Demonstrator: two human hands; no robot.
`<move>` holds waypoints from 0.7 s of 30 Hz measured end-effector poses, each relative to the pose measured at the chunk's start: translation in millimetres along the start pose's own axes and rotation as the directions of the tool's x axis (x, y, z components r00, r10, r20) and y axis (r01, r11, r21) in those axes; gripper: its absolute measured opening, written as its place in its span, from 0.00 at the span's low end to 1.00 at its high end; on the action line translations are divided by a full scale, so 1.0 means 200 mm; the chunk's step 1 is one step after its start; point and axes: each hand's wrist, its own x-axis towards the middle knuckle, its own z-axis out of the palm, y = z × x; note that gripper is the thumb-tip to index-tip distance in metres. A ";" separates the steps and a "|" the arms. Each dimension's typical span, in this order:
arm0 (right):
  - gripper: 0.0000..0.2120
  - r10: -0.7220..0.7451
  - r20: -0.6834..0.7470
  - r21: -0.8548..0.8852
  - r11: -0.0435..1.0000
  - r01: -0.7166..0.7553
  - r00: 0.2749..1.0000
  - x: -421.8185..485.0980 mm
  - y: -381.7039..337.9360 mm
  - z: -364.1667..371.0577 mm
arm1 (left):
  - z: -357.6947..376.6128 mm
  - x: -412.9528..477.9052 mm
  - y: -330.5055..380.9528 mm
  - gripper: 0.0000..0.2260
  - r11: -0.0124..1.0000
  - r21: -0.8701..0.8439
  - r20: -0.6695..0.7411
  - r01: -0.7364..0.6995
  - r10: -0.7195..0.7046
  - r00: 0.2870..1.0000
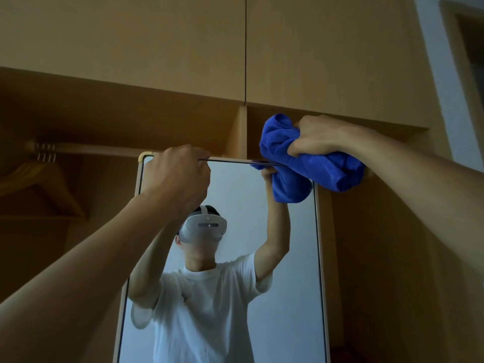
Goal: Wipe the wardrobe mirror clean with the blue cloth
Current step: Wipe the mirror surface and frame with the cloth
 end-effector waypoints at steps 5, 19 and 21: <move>0.10 -0.051 0.007 0.028 0.998 0.051 0.999 0.03 -0.16 0.04 | 0.01 0.01 -0.01 0.15 0.999 0.039 0.041 -0.010 0.009 0.999; 0.10 -0.120 -0.023 0.059 0.991 0.121 0.993 0.09 -0.38 0.08 | -0.11 0.02 -0.20 0.15 0.983 0.090 0.044 0.159 -0.163 0.986; 0.10 -0.111 -0.024 0.063 0.992 0.112 0.994 0.08 -0.38 0.08 | -0.11 0.02 -0.21 0.16 0.982 0.052 0.028 0.181 -0.182 0.983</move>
